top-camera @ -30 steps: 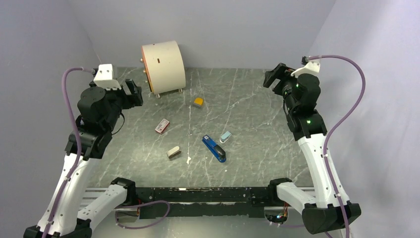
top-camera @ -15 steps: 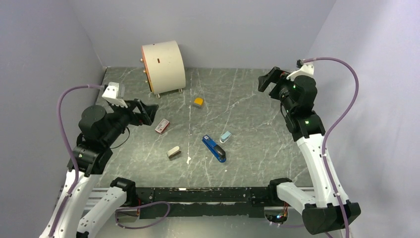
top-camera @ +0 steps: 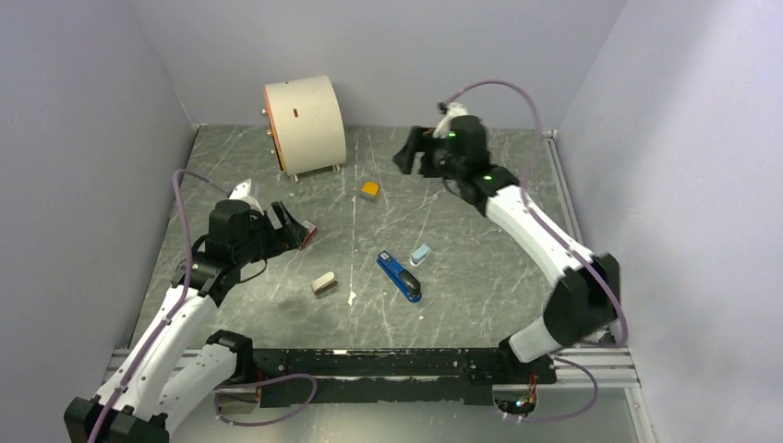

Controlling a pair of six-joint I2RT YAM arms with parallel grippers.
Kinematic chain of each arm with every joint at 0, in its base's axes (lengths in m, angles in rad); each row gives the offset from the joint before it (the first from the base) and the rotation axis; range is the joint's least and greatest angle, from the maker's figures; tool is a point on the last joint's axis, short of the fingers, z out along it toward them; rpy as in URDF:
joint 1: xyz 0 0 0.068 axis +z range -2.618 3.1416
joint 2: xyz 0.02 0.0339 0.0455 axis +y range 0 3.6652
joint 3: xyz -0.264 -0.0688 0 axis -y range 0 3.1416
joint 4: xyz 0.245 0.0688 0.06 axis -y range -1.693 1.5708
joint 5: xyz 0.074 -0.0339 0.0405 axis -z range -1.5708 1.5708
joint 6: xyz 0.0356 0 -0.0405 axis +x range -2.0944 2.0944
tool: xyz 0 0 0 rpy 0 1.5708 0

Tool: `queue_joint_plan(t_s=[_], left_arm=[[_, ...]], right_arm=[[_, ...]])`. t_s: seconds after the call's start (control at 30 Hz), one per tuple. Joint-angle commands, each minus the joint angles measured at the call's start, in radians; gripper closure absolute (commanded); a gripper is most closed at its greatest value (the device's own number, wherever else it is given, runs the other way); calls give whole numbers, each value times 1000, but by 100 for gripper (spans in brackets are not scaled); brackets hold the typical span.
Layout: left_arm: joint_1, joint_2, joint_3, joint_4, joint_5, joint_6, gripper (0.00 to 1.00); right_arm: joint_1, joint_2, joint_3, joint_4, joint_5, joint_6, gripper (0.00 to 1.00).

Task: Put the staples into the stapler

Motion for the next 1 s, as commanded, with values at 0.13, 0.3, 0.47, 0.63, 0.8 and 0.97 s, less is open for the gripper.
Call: queue_joint_plan(t_s=[0.13, 0.3, 0.47, 0.63, 0.8, 0.97], left_arm=[[-7, 36, -104, -17, -250, -222, 24], [-7, 23, -154, 4, -355, -305, 19], [-7, -32, -178, -24, -430, -379, 13], [-7, -97, -194, -90, -472, -419, 7], [-7, -158, -190, -143, -505, -425, 7], [-7, -175, -191, -143, -491, -408, 8]], right_arm=[[266, 317, 136, 87, 70, -13, 28], [378, 491, 230, 106, 220, 13, 23], [466, 675, 385, 92, 399, 31, 17], [517, 816, 517, 92, 530, 68, 12], [552, 949, 678, 35, 566, 47, 12], [585, 1049, 801, -32, 599, 22, 13]])
